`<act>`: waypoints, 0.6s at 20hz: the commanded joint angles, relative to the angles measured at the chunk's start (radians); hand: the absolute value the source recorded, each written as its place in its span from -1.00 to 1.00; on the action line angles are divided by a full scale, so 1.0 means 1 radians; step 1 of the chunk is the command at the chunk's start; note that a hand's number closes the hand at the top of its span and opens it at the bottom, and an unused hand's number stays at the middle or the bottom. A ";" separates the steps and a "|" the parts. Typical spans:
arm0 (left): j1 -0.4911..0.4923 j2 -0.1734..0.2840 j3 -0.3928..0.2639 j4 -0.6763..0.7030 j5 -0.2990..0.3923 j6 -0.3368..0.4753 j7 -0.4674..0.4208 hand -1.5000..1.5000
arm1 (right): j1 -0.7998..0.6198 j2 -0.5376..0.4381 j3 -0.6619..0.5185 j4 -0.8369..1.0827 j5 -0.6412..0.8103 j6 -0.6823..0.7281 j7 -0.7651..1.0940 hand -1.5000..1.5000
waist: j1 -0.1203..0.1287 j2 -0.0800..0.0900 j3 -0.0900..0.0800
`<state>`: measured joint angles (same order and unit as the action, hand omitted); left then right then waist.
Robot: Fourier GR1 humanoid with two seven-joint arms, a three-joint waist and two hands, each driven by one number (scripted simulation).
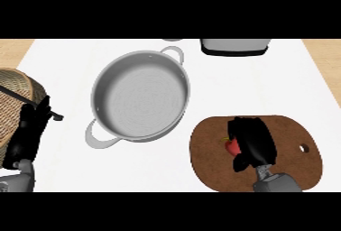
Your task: Pick the bell pepper from the cutting board and place it in the pot
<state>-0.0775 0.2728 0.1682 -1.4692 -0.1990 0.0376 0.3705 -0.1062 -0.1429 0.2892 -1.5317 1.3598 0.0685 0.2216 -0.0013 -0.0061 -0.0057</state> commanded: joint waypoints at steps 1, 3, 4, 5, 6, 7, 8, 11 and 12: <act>-0.111 0.021 0.032 0.107 0.000 -0.004 0.007 0.00 | 0.000 -0.010 -0.004 -0.008 0.023 -0.072 -0.032 1.00 | -0.003 0.007 0.006; -0.021 -0.034 -0.024 0.003 -0.042 0.039 0.038 0.00 | 0.114 0.053 -0.020 -0.107 0.016 0.020 0.135 1.00 | -0.010 0.004 0.006; 0.010 0.015 0.023 -0.018 -0.001 0.001 -0.002 0.00 | 0.168 0.098 -0.012 -0.120 0.025 0.028 0.203 1.00 | -0.010 0.001 0.005; 0.001 0.023 0.033 0.014 0.012 -0.013 0.001 0.00 | 0.210 0.130 -0.016 -0.109 0.036 0.050 0.270 1.00 | -0.020 0.001 0.004; 0.025 -0.010 0.022 -0.006 0.011 0.007 0.009 0.00 | 0.256 0.135 -0.056 -0.155 -0.003 0.070 0.295 1.00 | -0.029 -0.002 0.005; 0.006 0.008 0.014 -0.015 -0.007 0.004 0.029 0.00 | 0.286 0.139 -0.023 -0.160 -0.035 0.059 0.389 1.00 | -0.031 -0.002 0.006; 0.028 -0.008 0.017 0.008 -0.011 0.020 -0.001 0.00 | 0.313 0.140 0.031 -0.218 -0.013 0.077 0.465 1.00 | -0.027 -0.001 0.004; 0.010 0.009 0.026 -0.039 0.015 -0.011 0.032 0.00 | 0.414 0.142 0.151 -0.399 0.109 0.079 0.596 1.00 | -0.015 -0.001 0.005; 0.040 0.010 0.022 -0.030 -0.002 -0.004 0.007 0.00 | 0.409 0.142 0.176 -0.463 0.145 0.112 0.641 1.00 | -0.011 -0.001 0.004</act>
<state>-0.0655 0.2742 0.1835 -1.4831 -0.2026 0.0422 0.3852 0.2153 -0.0168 0.3714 -1.8350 1.4183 0.1394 0.6929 -0.0201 -0.0089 -0.0030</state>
